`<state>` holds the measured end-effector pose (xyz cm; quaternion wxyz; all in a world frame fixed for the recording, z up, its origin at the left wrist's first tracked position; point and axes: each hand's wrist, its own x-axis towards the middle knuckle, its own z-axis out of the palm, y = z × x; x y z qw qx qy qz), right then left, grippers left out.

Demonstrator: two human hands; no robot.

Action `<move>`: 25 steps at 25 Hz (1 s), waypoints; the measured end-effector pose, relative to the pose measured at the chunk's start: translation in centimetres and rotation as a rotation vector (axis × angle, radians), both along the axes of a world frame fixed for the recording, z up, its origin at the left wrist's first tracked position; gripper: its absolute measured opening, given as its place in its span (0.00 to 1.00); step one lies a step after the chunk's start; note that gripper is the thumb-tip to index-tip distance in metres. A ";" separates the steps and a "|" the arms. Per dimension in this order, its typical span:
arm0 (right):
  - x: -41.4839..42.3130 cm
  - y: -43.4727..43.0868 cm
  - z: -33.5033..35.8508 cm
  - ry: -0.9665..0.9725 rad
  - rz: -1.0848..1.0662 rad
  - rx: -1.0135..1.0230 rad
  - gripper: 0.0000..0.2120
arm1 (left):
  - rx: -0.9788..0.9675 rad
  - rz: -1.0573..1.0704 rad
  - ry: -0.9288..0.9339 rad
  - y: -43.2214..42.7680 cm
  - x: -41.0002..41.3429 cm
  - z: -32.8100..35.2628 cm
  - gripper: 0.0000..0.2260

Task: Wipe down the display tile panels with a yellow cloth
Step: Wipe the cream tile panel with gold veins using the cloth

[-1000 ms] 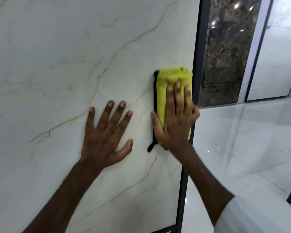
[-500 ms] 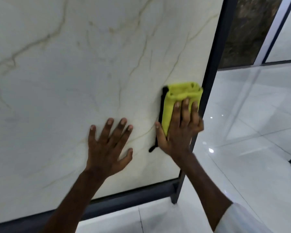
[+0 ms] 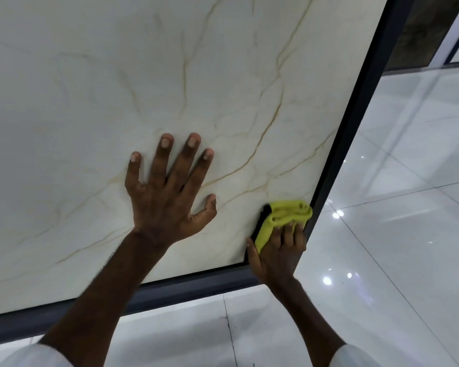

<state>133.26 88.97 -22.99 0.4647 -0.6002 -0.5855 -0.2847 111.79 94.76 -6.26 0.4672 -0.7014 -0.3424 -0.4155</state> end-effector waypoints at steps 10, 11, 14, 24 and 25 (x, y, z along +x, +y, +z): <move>-4.3 2.1 -0.6 -0.100 -0.023 0.129 0.45 | -0.039 -0.021 -0.002 -0.1 0.0 0.0 0.37; -4.7 1.4 -3.4 -0.119 -0.030 0.065 0.45 | -0.036 -0.022 0.003 -0.1 0.0 -0.1 0.37; -5.3 1.3 -3.5 -0.095 0.016 0.043 0.41 | -0.047 0.002 0.015 -0.1 -0.1 0.2 0.36; -2.7 2.9 35.7 -0.071 0.014 0.359 0.37 | -0.072 -0.137 -0.140 -4.0 -1.3 19.0 0.27; -2.4 2.9 37.2 -0.062 0.006 0.370 0.37 | -0.022 -0.105 -0.126 -3.7 -1.4 23.0 0.28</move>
